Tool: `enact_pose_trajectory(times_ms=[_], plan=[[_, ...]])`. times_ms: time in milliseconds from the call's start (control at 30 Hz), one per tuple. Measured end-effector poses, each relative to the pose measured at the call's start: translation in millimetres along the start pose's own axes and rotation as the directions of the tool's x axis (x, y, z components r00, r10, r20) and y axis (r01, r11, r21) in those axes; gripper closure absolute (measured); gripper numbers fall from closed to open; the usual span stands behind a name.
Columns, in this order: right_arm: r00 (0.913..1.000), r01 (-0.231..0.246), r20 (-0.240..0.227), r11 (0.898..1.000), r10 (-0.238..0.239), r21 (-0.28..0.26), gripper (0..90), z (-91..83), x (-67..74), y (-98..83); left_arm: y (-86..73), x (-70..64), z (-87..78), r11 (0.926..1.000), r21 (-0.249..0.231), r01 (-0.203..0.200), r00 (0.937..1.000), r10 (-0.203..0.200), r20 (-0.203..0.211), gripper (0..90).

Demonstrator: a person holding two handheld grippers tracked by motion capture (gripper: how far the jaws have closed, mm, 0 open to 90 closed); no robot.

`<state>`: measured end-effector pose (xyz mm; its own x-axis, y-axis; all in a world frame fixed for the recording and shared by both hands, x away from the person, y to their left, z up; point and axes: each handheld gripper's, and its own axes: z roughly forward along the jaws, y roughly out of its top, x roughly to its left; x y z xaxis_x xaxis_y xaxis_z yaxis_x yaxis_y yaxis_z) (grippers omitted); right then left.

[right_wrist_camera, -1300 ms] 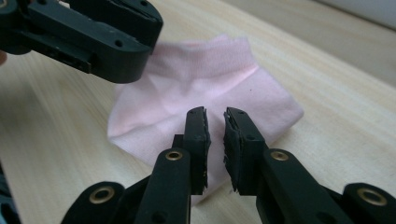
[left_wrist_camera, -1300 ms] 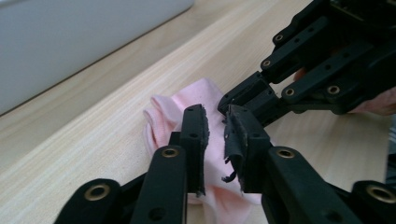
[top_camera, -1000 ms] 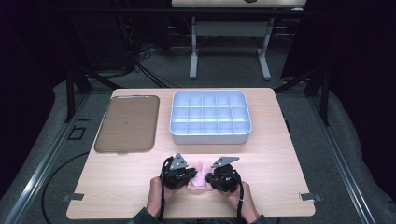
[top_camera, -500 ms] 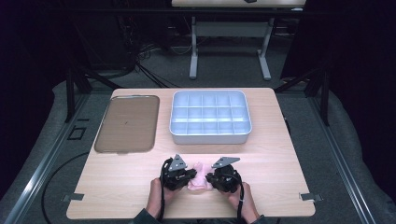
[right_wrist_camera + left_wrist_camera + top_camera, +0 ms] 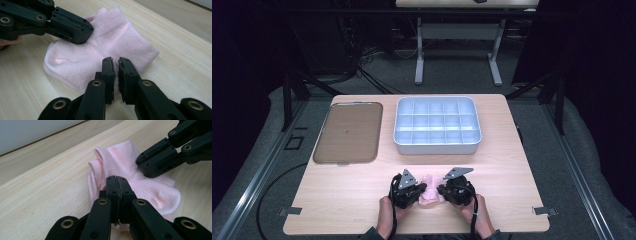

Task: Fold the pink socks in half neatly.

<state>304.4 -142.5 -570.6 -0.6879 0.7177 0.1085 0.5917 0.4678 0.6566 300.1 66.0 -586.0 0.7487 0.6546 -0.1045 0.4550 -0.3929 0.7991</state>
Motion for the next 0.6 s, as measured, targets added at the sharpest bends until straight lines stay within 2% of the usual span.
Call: enact_pose_trajectory(times_ms=[100,233,333,433,500,600], plan=[[0.9999,0.008,0.007,1.0,-0.008,0.008,82.5,-2.7,-3.4,-1.3,1.1,-5.4,2.7,0.9996,-0.004,0.027,0.9996,-0.027,0.002,89.1],[0.9999,0.011,0.01,1.0,-0.011,0.015,81.6,-5.7,-7.3,-3.0,2.0,-8.3,3.9,0.9998,0.003,0.019,0.9998,-0.019,0.005,89.1],[1.0,-0.004,0.002,1.0,0.004,0.019,77.4,-7.7,-7.6,-3.0,2.2,-8.6,3.8,0.9999,0.006,0.016,0.9999,-0.016,0.001,89.1],[0.9973,-0.071,-0.017,0.997,0.071,-0.011,71.5,-13.0,-12.4,-7.1,2.3,-8.8,4.1,0.9998,0.006,0.021,0.9998,-0.021,-0.004,89.1],[0.9893,-0.144,-0.03,0.989,0.143,-0.028,65.8,-17.3,-17.2,-11.3,2.2,-8.7,4.1,0.9998,0.006,0.017,0.9999,-0.017,0.0,89.1],[0.9789,-0.203,-0.028,0.979,0.202,-0.024,62.0,-20.8,-21.7,-14.8,2.0,-8.6,4.0,0.9999,0.006,0.014,0.9999,-0.014,0.0,89.1]])
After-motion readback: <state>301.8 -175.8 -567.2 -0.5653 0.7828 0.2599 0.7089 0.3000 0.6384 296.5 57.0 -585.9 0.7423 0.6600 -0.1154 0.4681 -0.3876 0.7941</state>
